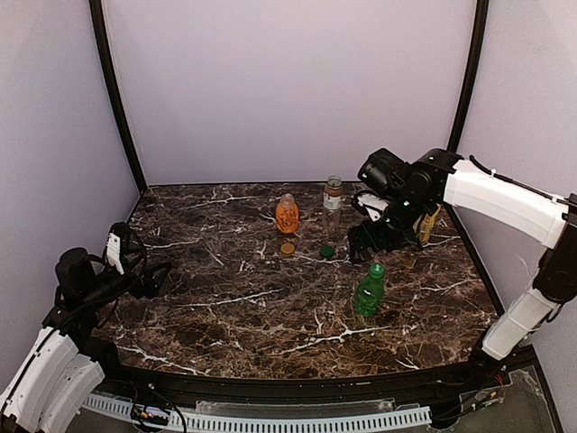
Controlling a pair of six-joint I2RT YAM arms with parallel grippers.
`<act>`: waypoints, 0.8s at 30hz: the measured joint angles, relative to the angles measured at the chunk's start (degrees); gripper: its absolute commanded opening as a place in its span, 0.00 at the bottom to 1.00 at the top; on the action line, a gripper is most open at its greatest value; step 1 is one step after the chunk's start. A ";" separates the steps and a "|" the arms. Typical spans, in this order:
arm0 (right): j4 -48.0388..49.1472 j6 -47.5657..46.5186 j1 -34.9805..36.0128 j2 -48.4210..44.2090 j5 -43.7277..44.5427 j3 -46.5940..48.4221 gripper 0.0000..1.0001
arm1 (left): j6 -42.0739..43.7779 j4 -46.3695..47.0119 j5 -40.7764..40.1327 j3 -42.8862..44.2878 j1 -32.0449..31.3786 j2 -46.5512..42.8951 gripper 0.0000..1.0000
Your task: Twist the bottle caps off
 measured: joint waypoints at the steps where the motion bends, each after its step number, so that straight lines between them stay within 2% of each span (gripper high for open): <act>1: -0.26 0.83 0.70 -0.79 0.52 -0.66 0.89 | -0.04 -0.02 0.07 0.00 0.02 0.11 0.99; 6: -1.31 5.29 3.43 -2.82 3.93 -3.02 0.73 | -0.31 0.00 0.59 -0.02 0.61 0.17 0.99; 11: -1.33 7.30 3.87 -2.82 5.92 -4.44 0.67 | -0.48 0.00 1.05 -0.02 0.98 0.17 0.99; 15: -1.11 7.80 3.93 -2.73 6.40 -4.46 0.58 | -0.70 0.00 1.38 -0.02 1.03 0.15 0.99; 24: -1.01 8.70 4.44 -2.10 5.03 -4.59 0.56 | -1.11 0.07 1.97 -0.35 1.03 -0.04 0.99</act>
